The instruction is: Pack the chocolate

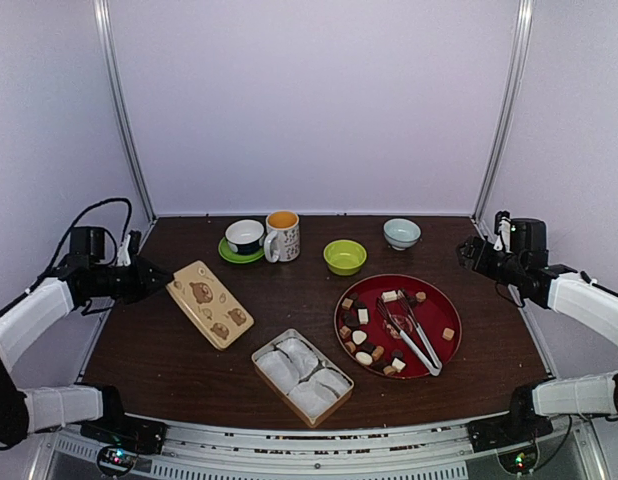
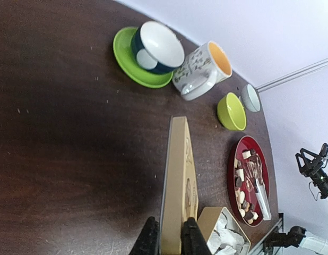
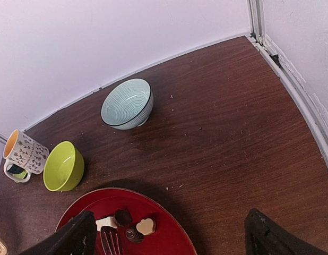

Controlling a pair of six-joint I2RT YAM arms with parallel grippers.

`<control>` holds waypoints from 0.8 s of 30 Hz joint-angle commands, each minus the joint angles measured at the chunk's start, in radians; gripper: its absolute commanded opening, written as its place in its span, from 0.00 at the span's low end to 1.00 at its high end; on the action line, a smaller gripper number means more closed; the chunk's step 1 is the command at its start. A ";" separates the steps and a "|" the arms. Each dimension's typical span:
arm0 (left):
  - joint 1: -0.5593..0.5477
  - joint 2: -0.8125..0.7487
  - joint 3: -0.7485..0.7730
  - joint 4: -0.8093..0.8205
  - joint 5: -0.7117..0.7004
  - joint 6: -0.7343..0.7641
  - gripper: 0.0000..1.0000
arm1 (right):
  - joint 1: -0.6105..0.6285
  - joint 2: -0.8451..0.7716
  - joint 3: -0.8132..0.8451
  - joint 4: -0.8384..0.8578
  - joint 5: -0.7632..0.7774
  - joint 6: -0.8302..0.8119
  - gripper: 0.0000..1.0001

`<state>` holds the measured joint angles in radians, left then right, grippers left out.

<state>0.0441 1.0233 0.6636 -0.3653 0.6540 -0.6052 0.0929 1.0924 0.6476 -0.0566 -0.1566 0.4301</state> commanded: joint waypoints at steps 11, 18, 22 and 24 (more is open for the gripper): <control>-0.328 0.029 0.490 -0.513 -0.711 0.387 0.00 | -0.005 -0.015 0.034 -0.001 -0.001 -0.031 0.97; -0.600 0.139 0.544 -0.581 -1.179 0.406 0.00 | -0.005 -0.018 0.032 0.009 -0.022 -0.028 0.97; -0.672 0.314 0.574 -0.686 -1.410 0.356 0.01 | -0.005 -0.023 0.035 0.008 -0.020 -0.023 0.97; -0.692 0.395 0.612 -0.726 -1.448 0.315 0.01 | -0.005 -0.025 0.037 0.006 -0.018 -0.021 0.97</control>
<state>-0.6136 1.2861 1.2129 -0.9825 -0.5293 -0.2379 0.0929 1.0901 0.6540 -0.0566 -0.1665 0.4137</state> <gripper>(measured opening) 0.129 0.973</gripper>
